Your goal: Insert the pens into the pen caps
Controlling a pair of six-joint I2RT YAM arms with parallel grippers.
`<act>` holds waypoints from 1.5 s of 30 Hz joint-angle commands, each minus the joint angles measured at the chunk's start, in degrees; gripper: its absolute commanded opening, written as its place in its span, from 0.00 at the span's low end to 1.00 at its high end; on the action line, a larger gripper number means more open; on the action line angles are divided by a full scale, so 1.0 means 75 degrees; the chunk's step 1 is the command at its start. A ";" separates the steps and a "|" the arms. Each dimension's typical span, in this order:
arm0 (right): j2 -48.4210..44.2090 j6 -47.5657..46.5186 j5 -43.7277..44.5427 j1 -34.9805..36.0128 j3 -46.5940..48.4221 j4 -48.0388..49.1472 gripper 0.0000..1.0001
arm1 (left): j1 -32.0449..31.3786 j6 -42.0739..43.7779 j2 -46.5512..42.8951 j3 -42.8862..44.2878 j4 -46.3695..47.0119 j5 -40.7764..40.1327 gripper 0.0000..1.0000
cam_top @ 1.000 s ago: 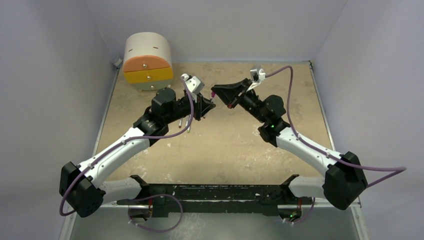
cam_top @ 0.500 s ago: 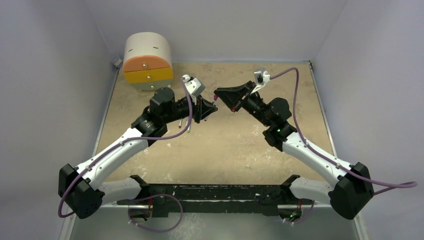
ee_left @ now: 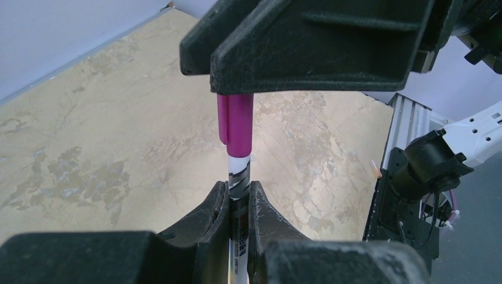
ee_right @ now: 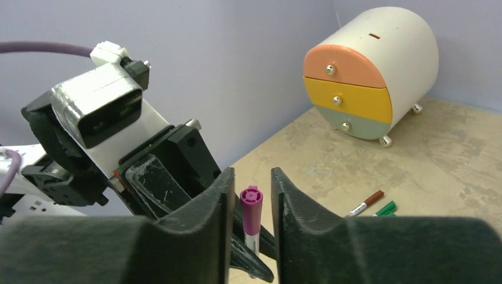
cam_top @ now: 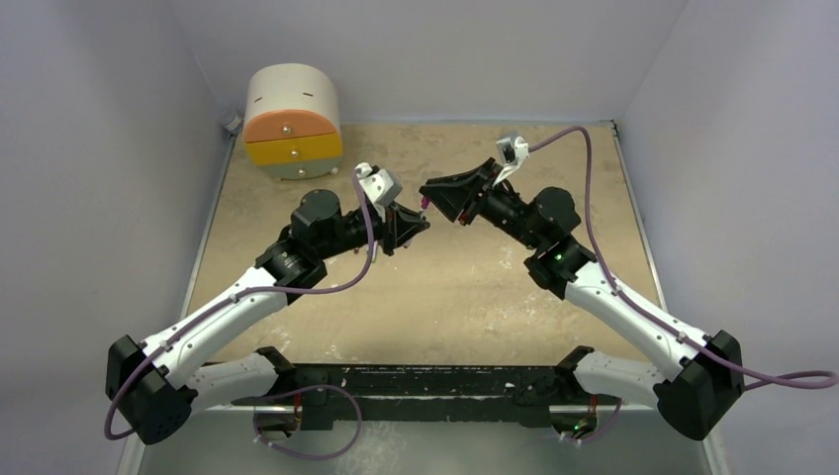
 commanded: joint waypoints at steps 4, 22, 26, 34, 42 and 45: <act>-0.0185 -0.0241 -0.0144 -0.0001 0.0576 -0.0068 0.44 | -0.0087 0.0138 -0.0319 -0.0178 0.0168 -0.0144 0.00; -0.1358 -0.0846 0.2459 -0.0065 -0.0302 -0.2127 0.43 | 0.1029 -0.1695 0.3497 0.1061 -0.1539 -0.4869 0.00; -0.1290 -0.0977 0.2405 -0.0080 -0.0309 -0.2182 0.43 | 0.1072 -0.1516 0.4599 0.1797 -0.2016 -0.5028 0.00; -0.0943 -0.0897 0.2167 -0.0086 -0.0397 -0.1934 0.43 | 0.1107 -0.1677 0.6172 0.2804 -0.2620 -0.4951 0.00; -0.0884 -0.1054 0.2276 -0.0104 -0.0424 -0.2053 0.43 | 0.1142 -0.1895 0.6676 0.2758 -0.2797 -0.5173 0.02; -0.0788 -0.1120 0.2287 -0.0106 -0.0418 -0.2098 0.43 | 0.1142 -0.2054 0.6652 0.2637 -0.2786 -0.5262 0.05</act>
